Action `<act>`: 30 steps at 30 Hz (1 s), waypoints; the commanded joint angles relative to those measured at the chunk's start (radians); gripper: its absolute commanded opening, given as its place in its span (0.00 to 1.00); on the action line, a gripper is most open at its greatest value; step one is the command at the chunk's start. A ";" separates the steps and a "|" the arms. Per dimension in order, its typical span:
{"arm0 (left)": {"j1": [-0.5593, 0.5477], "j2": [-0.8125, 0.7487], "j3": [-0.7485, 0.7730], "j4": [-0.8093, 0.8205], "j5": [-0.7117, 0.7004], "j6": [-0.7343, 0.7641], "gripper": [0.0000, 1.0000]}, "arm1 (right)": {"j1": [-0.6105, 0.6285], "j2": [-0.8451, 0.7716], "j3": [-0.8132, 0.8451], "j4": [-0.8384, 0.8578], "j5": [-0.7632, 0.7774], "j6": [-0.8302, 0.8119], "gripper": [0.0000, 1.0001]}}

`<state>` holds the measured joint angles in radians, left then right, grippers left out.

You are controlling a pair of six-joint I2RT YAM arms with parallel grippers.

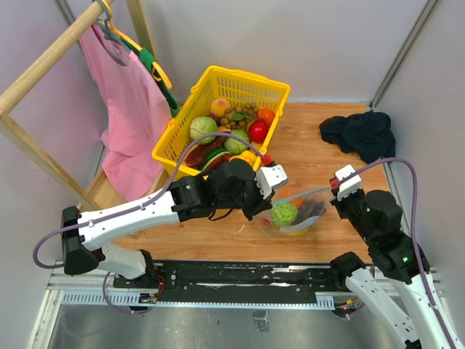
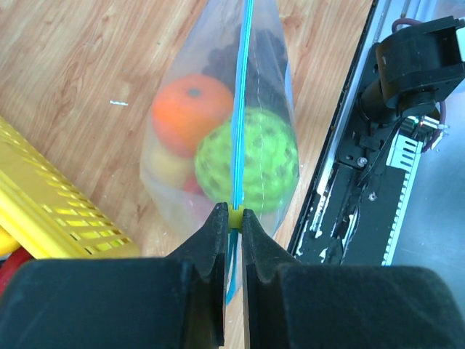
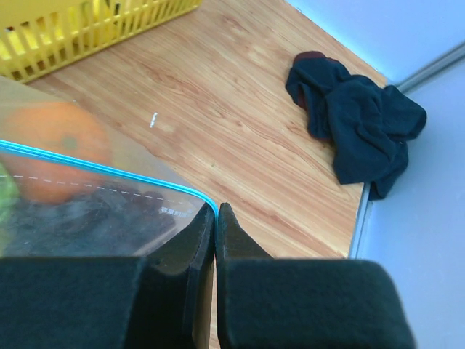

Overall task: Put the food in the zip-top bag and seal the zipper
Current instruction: Zip the zipper food storage bag at the center of the board, then place the zipper food storage bag at the center of the board.

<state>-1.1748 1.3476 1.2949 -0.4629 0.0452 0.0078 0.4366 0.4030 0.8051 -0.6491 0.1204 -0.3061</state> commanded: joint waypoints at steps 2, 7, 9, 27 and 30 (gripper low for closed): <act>-0.001 -0.062 -0.015 -0.099 -0.030 -0.021 0.00 | -0.008 -0.002 0.042 0.024 0.208 0.011 0.01; -0.001 -0.084 -0.036 -0.117 -0.062 -0.032 0.01 | -0.008 0.000 0.029 0.059 0.307 0.019 0.00; -0.002 -0.088 -0.041 -0.127 -0.073 -0.038 0.00 | -0.008 0.003 0.019 0.072 0.368 0.019 0.00; 0.024 0.188 0.204 -0.044 -0.151 -0.011 0.00 | -0.010 0.119 0.019 0.119 0.540 0.044 0.01; 0.071 0.323 0.339 -0.074 -0.223 -0.035 0.01 | -0.026 0.186 0.018 0.169 0.587 0.036 0.01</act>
<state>-1.1576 1.5318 1.4830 -0.5117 -0.0681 -0.0189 0.4355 0.5232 0.8066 -0.5926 0.5701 -0.2623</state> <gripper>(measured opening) 0.099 0.019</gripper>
